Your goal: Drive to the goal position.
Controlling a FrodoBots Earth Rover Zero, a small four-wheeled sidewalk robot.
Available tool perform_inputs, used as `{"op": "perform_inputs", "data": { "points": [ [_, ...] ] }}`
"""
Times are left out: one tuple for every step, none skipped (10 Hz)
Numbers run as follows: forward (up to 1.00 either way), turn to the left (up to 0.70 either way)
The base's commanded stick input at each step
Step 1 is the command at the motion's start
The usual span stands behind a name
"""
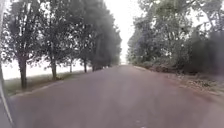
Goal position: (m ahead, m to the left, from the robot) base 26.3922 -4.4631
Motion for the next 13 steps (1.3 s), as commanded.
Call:
{"op": "perform_inputs", "data": {
  "points": [
    [0.70,0.00],
    [0.70,0.00],
    [0.70,0.00],
    [0.70,0.00],
    [0.70,0.00],
    [0.70,0.00],
    [0.70,0.00],
    [0.70,0.00],
    [0.70,0.00],
    [0.70,0.00],
    [0.70,0.00],
    [0.70,0.00],
    [0.70,0.00]
  ]
}}
